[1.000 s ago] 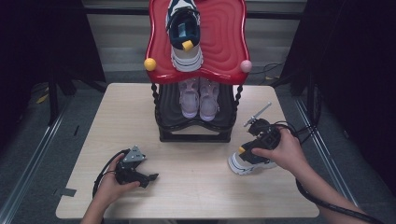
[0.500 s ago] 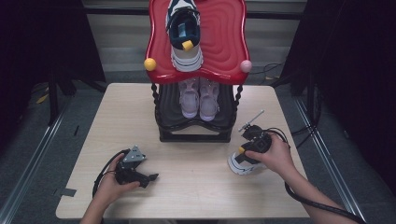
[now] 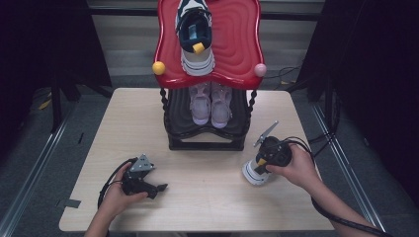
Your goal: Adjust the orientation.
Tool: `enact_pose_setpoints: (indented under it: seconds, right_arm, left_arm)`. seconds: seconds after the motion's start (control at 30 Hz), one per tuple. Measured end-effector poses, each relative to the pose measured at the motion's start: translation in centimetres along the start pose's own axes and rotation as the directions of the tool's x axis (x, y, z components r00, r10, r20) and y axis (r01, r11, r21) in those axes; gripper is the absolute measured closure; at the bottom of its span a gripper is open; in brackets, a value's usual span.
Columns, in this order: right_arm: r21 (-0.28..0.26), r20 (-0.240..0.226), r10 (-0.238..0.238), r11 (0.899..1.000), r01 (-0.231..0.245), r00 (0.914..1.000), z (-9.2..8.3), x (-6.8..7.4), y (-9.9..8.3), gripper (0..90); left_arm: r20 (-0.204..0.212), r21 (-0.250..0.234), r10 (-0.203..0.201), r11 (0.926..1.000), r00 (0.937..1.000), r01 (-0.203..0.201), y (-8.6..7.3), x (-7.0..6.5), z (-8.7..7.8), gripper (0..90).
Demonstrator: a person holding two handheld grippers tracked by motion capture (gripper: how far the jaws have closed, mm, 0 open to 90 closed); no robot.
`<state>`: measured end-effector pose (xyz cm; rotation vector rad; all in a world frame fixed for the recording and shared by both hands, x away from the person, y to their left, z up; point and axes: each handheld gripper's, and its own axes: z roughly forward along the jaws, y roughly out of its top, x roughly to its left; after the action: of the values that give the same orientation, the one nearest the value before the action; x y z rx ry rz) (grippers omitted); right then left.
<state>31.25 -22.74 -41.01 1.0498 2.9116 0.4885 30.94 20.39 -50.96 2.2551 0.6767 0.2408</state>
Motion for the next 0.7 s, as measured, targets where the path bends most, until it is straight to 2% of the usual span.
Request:
enact_pose_setpoints:
  seconds: [0.13,0.23,0.3,0.37,0.43,0.5,0.67,0.7]
  right_arm:
    - [0.019,-0.01,-0.027,0.999,0.027,0.9996,-0.3,0.6,-0.8,69.7]
    - [0.025,-0.019,-0.015,1.0,0.015,0.9997,-0.6,1.1,-1.3,68.6]
    - [0.024,-0.042,-0.019,1.0,0.02,0.999,-0.6,1.0,-1.8,67.1]
    - [0.008,-0.064,0.012,1.0,-0.011,0.9979,-0.8,1.0,-2.2,65.9]
    - [-0.006,-0.074,0.038,0.999,-0.038,0.9965,-1.0,1.0,-2.5,65.3]
    - [-0.017,-0.068,0.036,0.999,-0.037,0.9971,-1.1,0.9,-2.5,64.7]
    - [0.023,-0.067,0.05,0.999,-0.049,0.9965,-0.5,0.9,-2.1,59.7]
    - [0.026,-0.067,0.065,0.998,-0.063,0.9956,-0.3,0.9,-2.0,58.9]
  left_arm:
    - [-0.001,0.0,0.0,1.0,1.0,0.0,0.0,0.0,0.0,6.6]
    - [0.0,0.0,0.0,1.0,1.0,0.0,0.0,0.0,0.0,6.6]
    - [-0.001,0.0,0.0,1.0,1.0,0.0,0.0,0.0,0.0,6.6]
    - [-0.004,0.004,0.011,0.9999,0.9999,-0.011,0.0,0.1,0.0,6.5]
    - [0.0,0.005,0.005,1.0,1.0,-0.005,0.0,0.0,0.0,6.4]
    - [0.001,0.004,0.004,1.0,1.0,-0.004,0.0,0.0,0.0,6.2]
    - [0.003,0.008,0.004,1.0,1.0,-0.004,0.0,0.1,0.0,6.1]
    - [0.003,0.007,0.003,1.0,1.0,-0.003,0.0,0.0,0.0,6.0]
